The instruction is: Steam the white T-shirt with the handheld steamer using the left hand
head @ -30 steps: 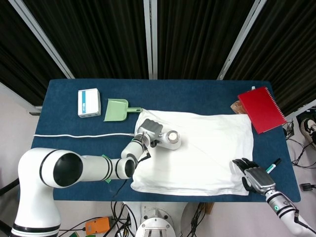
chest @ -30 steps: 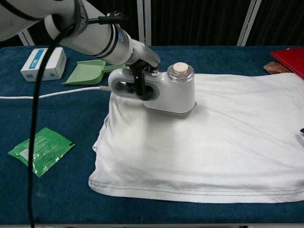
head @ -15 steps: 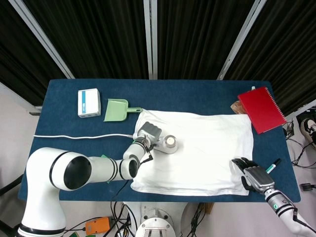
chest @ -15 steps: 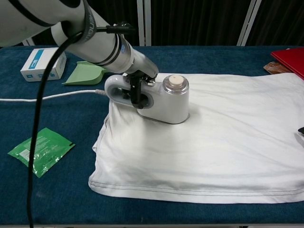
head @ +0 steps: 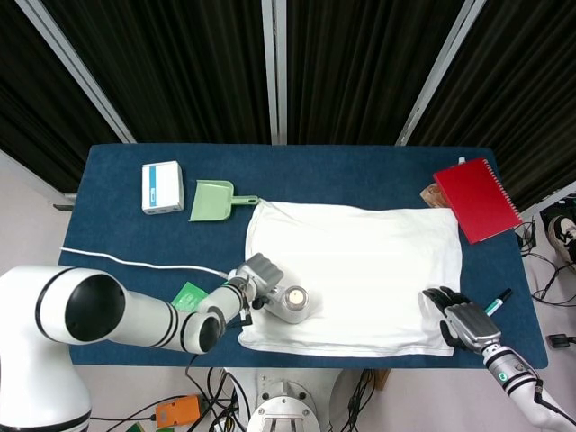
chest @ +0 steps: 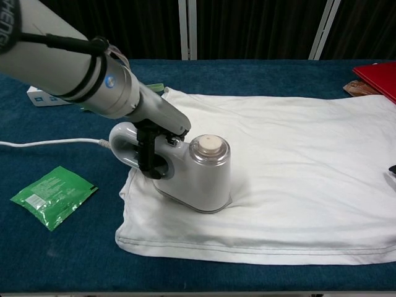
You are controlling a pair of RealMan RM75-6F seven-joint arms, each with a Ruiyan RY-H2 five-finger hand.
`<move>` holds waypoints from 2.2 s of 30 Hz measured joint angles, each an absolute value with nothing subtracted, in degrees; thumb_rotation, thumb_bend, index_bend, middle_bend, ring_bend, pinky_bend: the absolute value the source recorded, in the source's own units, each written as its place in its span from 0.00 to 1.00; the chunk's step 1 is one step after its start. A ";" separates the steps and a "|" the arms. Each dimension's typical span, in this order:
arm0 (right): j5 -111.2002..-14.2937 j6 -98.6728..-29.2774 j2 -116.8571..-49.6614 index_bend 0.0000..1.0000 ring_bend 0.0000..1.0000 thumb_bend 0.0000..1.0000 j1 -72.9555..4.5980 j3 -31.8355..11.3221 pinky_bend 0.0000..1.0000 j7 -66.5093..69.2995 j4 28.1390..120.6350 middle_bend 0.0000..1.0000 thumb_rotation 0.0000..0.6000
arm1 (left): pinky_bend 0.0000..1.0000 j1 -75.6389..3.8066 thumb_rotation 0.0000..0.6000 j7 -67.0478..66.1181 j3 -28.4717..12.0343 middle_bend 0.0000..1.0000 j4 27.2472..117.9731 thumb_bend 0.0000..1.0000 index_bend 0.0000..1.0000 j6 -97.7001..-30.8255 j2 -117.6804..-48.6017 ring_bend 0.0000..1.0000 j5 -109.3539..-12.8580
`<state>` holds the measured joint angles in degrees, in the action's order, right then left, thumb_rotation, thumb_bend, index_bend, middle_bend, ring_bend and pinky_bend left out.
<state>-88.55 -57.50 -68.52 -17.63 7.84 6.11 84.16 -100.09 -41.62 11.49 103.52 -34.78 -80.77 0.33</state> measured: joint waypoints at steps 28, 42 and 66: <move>-87.31 -57.56 -68.20 0.06 0.05 0.88 -17.36 7.48 0.18 5.40 84.87 0.14 1.00 | 0.61 -94.25 0.40 -35.64 12.81 0.89 83.15 0.72 0.70 -35.43 -87.46 0.72 5.79; -87.96 -57.78 -68.66 0.06 0.05 0.88 -17.59 7.39 0.18 6.17 84.18 0.14 1.00 | 0.61 -91.38 0.40 -34.13 13.68 0.89 85.48 0.72 0.70 -36.87 -81.84 0.72 7.03; -87.36 -57.53 -68.71 0.06 0.05 0.88 -17.49 7.37 0.18 6.28 83.97 0.14 1.00 | 0.61 -91.93 0.35 -42.21 6.37 0.89 98.34 0.71 0.70 -47.91 -90.07 0.72 -7.12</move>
